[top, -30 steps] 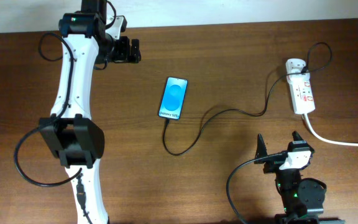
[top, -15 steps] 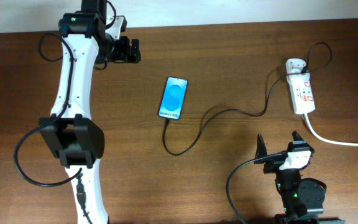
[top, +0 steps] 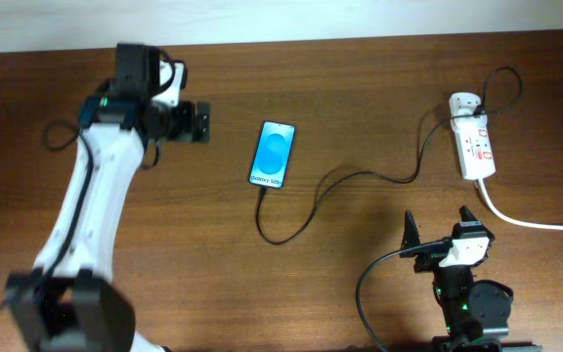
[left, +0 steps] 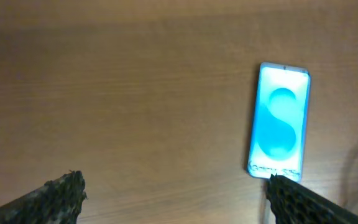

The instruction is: Plug charger to phone and switch on socket

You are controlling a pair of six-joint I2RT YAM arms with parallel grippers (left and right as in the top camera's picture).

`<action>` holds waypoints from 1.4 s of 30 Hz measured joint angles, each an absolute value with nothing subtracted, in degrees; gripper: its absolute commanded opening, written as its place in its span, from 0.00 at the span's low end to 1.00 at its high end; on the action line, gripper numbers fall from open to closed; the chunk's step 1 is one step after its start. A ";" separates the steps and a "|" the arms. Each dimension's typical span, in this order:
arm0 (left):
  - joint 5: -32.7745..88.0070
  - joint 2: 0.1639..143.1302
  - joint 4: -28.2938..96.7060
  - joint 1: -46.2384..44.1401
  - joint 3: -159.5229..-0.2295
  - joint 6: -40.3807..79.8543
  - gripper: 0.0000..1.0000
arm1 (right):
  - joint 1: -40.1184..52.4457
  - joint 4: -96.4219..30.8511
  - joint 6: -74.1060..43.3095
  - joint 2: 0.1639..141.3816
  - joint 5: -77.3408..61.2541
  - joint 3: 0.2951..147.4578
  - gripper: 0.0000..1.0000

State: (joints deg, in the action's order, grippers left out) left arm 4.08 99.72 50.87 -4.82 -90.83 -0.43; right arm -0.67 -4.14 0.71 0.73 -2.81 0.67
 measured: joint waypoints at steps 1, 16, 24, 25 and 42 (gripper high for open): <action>2.26 95.42 50.96 -4.80 -86.15 -0.43 0.99 | -0.67 -4.14 0.69 0.67 -2.81 0.64 0.98; -4.97 14.66 39.48 -4.47 -29.91 -0.45 0.99 | -0.67 -4.10 0.69 0.58 -2.81 0.62 0.98; -1.89 1.50 5.74 -4.47 -8.29 -0.45 0.99 | -0.67 -4.10 0.64 0.58 -2.81 0.62 0.98; -1.26 0.93 0.08 -4.47 -5.45 -0.43 0.99 | -0.67 -4.08 0.69 0.58 -2.81 0.62 0.98; -4.91 0.62 4.10 -4.16 -0.62 4.49 1.00 | -0.67 -4.10 0.69 0.58 -2.81 0.62 0.98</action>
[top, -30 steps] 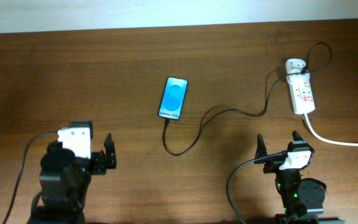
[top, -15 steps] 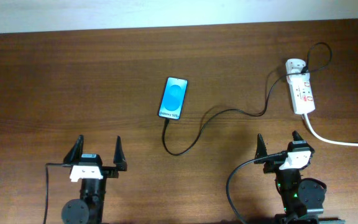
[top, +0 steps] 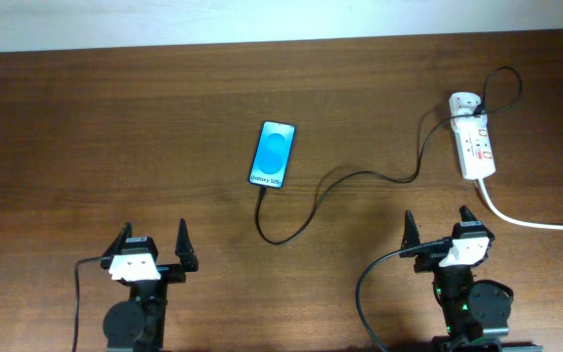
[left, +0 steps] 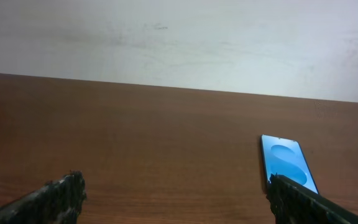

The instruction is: Plug charger to phone and switch on socket

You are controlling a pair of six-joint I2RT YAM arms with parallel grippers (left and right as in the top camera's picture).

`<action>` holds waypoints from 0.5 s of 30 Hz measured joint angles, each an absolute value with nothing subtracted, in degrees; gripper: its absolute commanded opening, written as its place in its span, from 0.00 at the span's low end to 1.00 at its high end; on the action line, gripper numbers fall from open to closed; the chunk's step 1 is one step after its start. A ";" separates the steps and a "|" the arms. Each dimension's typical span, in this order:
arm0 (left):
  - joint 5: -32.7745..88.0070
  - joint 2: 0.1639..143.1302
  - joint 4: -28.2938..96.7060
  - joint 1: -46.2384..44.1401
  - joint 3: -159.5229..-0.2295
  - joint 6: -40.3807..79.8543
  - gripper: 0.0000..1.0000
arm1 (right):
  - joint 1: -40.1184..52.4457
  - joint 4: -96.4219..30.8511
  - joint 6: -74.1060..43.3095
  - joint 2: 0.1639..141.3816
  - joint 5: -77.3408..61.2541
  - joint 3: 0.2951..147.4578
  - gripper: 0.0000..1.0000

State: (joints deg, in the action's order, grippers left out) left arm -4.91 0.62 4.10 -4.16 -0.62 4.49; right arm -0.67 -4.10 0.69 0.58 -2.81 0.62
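The phone (top: 273, 154) lies face up at mid table with its blue screen lit; it also shows in the left wrist view as the phone (left: 287, 163). A black charger cable (top: 311, 210) runs from its lower end in a loop to the white power strip (top: 473, 145) at the right. My left gripper (top: 151, 242) rests open at the front left, far from the phone, with nothing between its fingers (left: 58, 193). My right gripper (top: 439, 224) sits open at the front right, below the strip.
A white mains lead (top: 536, 223) leaves the strip toward the right edge. A pale wall (left: 179, 43) stands behind the table's far edge. Black arm cables trail near both bases at the front.
My left arm was stretched out with its gripper left of the phone; now it is folded back at the front left. The phone, cable, strip and right arm have not moved.
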 measured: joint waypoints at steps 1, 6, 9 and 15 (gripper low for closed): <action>-4.60 0.62 4.10 -3.53 -0.62 4.12 0.99 | -0.67 -4.10 0.69 0.58 -2.81 0.62 0.98; -4.49 0.62 4.14 -2.52 -0.62 3.51 0.99 | -0.67 -4.10 0.67 0.58 -2.81 0.62 0.98; -4.49 0.62 4.14 -2.52 -0.62 1.08 1.00 | -0.67 -4.10 0.67 0.58 -2.81 0.62 0.98; -4.25 0.62 4.16 -2.52 -0.62 0.40 0.99 | -0.67 -4.10 0.69 0.58 -2.81 0.62 0.98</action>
